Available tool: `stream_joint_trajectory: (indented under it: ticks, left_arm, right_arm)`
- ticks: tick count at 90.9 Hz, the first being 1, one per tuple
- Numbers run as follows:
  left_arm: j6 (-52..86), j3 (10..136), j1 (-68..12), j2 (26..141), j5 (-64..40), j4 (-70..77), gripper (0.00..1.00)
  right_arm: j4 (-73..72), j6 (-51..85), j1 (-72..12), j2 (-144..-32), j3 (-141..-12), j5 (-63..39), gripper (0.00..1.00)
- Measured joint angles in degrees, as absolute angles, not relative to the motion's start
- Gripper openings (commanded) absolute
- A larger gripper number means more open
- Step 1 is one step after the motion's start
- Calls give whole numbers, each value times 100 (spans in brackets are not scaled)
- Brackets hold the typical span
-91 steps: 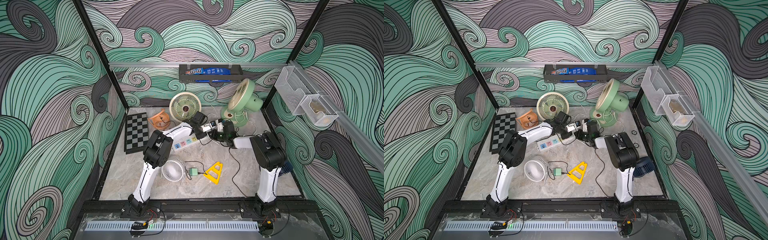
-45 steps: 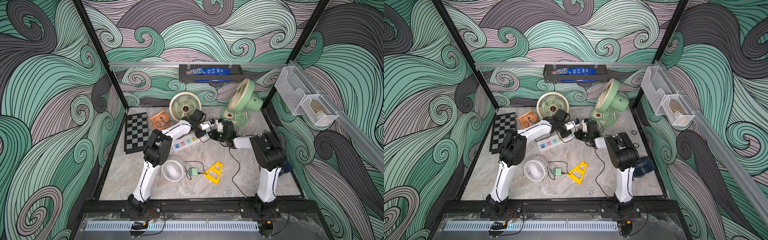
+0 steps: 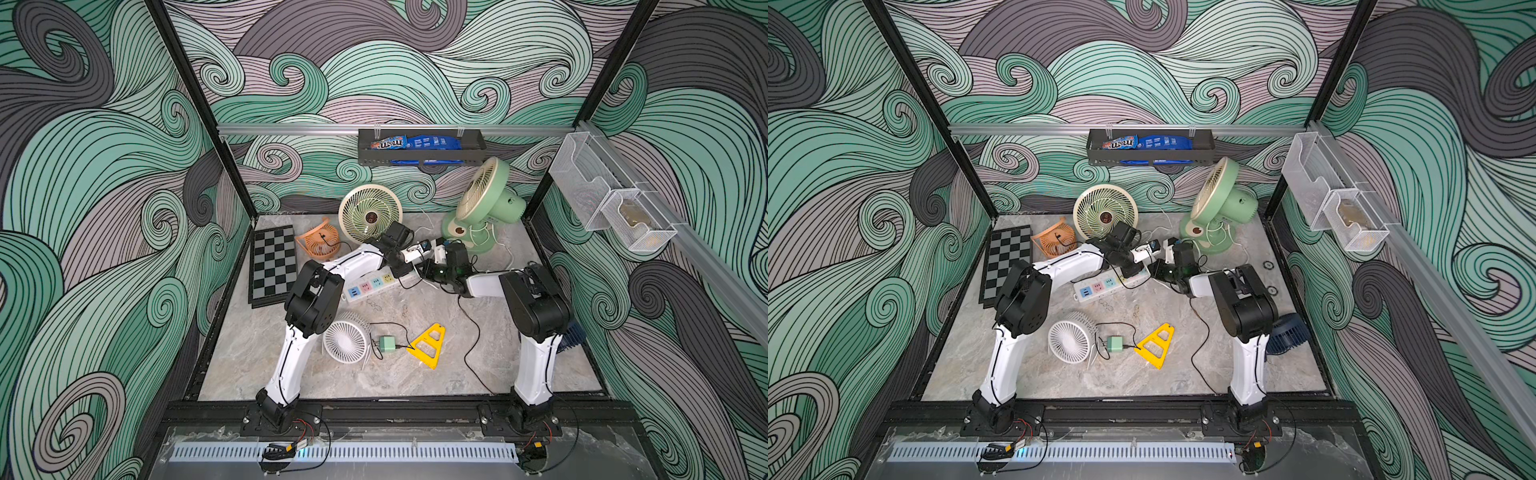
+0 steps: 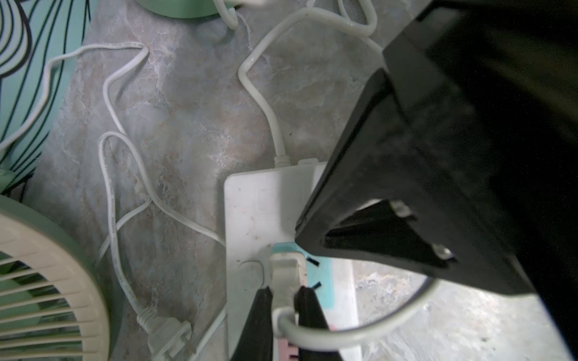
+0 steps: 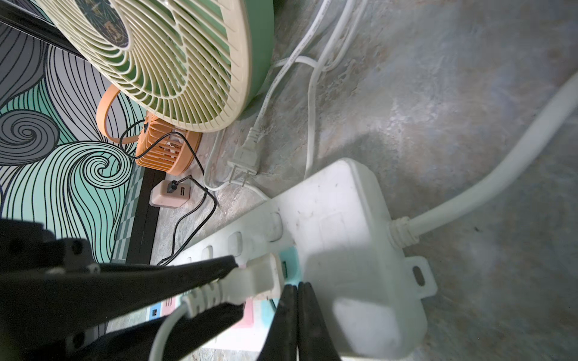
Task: Unplug the desk fan from the power strip
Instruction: Remove the plug from the socket.
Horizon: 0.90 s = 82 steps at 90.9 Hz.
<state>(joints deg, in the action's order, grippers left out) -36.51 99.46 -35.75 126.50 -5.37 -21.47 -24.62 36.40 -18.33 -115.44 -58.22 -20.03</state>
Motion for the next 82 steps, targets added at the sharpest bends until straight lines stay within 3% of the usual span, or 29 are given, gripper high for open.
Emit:
stream_joint_trajectory:
  ticks: [60, 82]
  left_arm:
    - [-3070, 10584, -3385, 12661, -961, -2749, 0]
    - [-2875, 10685, -3387, 12661, -969, -2727, 0]
  right_arm:
    - [-1999, 3590, -1837, -11448, -5986, -1999, 11]
    - [-1240, 3450, -1664, -10851, -6038, -2005, 17]
